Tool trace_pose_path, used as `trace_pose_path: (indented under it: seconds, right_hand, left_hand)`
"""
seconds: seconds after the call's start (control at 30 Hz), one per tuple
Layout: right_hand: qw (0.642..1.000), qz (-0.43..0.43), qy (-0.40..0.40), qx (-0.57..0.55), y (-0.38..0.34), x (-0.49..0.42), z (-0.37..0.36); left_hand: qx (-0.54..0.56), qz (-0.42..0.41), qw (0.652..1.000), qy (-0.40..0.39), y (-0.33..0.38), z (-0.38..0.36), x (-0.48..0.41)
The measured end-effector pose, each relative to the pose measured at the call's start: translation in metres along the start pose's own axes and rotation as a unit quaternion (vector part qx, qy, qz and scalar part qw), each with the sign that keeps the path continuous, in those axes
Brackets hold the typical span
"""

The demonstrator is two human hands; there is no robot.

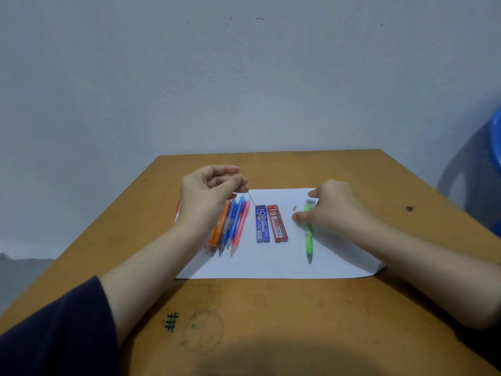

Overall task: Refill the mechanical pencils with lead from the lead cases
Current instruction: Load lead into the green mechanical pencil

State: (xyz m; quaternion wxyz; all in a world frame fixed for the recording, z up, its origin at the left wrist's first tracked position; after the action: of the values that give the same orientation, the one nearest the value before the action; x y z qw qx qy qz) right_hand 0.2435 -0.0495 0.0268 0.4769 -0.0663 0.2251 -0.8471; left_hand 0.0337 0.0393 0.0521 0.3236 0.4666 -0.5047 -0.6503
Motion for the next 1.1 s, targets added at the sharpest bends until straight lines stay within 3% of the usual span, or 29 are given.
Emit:
trace_pose_path:
  seconds: [0.3,0.5,0.6,0.83,1.1]
  right_hand:
    - [0.999,-0.009,-0.027,-0.025,-0.001,0.001,0.003]
    - [0.977,0.026,-0.062,-0.202,-0.018,0.013,0.006]
    - [0.968,0.108,-0.018,-0.227,-0.034,0.023,0.017]
    - [0.937,0.304,0.101,-0.141,-0.062,0.044,0.031]
    - [0.926,0.329,0.123,-0.139,-0.062,0.047,0.031]
  left_hand:
    - [-0.004,-0.005,1.0,0.009,0.001,0.001,0.001]
    - [0.016,-0.007,1.0,0.013,0.002,0.002,0.002]
    - [0.033,-0.012,0.999,0.014,0.005,0.003,0.002]
    - [0.039,-0.03,0.998,0.03,0.012,0.006,0.003]
    - [0.073,-0.047,0.995,0.04,0.017,0.009,0.005]
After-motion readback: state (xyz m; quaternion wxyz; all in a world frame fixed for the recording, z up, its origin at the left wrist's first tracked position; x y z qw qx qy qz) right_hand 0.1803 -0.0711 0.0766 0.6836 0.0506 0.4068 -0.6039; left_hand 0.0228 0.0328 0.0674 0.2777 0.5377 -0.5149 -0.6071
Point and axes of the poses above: each hand's wrist, its own x-axis away from the middle knuckle, its own z-axis out of the back of the hand, y = z × x, the point moved 9 cm from there along -x, towards the middle knuckle, and after that the axes turned 3 degrees about -y, right-handed, at the moved point
